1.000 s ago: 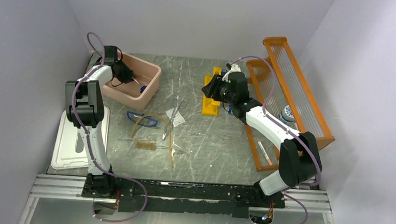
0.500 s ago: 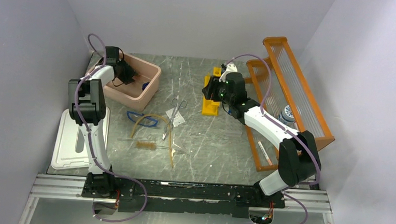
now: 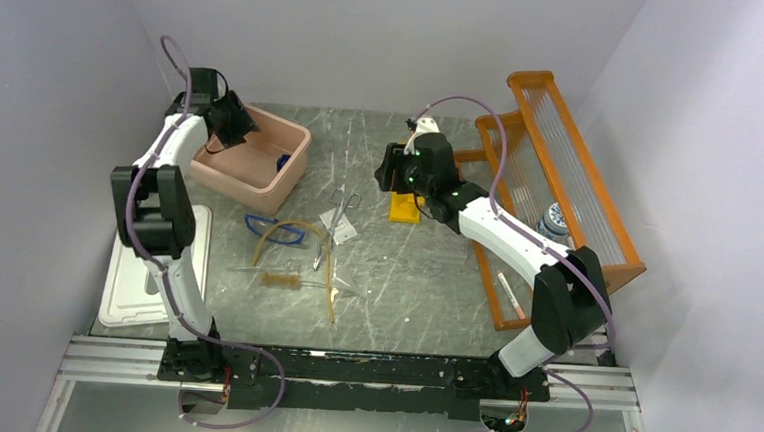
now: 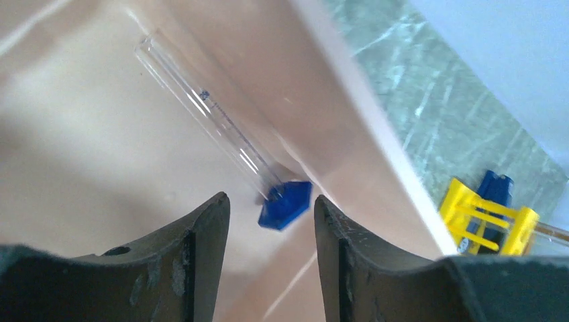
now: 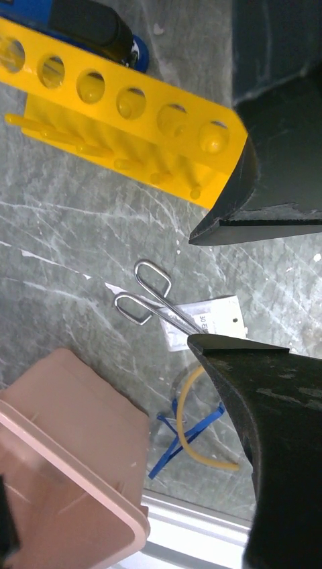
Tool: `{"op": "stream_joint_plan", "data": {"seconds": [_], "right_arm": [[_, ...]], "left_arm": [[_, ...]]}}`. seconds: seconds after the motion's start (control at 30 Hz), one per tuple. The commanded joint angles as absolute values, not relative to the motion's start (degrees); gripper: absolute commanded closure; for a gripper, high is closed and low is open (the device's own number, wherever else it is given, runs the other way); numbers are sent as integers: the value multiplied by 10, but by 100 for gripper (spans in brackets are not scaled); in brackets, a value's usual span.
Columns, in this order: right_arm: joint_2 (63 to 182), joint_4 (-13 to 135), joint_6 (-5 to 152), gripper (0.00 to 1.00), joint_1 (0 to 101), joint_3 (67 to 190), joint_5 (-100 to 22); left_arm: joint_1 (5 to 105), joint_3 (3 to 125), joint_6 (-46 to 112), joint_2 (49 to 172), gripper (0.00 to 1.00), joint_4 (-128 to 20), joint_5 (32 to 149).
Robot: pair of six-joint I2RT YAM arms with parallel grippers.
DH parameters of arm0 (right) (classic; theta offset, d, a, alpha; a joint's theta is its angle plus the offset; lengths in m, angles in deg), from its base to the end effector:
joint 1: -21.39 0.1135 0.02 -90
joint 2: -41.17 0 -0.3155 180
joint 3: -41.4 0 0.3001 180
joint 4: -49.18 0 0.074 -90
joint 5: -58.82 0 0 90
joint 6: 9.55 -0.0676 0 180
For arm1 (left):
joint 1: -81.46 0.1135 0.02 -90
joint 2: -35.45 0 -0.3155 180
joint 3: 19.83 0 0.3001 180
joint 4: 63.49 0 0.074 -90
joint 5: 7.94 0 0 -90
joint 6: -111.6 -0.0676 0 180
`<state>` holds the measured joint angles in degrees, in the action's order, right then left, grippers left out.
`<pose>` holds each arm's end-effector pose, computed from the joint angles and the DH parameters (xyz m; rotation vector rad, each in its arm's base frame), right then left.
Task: Organize the chemistry lab equipment
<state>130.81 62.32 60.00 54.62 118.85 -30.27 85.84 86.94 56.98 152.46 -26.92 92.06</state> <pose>0.3681 0.2399 0.3050 -0.2191 2.0494 0.5745 0.5541 0.0307 0.2387 -0.7443 2.3050 -0.4601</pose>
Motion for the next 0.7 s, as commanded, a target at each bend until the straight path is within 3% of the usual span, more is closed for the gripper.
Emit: {"op": "stream_joint_plan", "data": {"seconds": [0.0, 0.23, 0.37, 0.47, 0.67], "right_arm": [[1337, 669, 618, 45, 580, 1218, -291], [1397, 635, 611, 46, 646, 1207, -364], [1453, 586, 602, 54, 669, 1214, -395], [1498, 597, 564, 59, 677, 1247, -360], [1567, 692, 464, 55, 683, 1329, -276]], "left_arm": [[847, 854, 487, 1415, 46, -249, 929], [794, 742, 424, 1252, 43, -269, 940], [774, 673, 404, 1168, 43, -273, 954], [743, 619, 376, 1110, 43, -288, 961], [693, 563, 352, 1076, 43, -288, 953]]}}
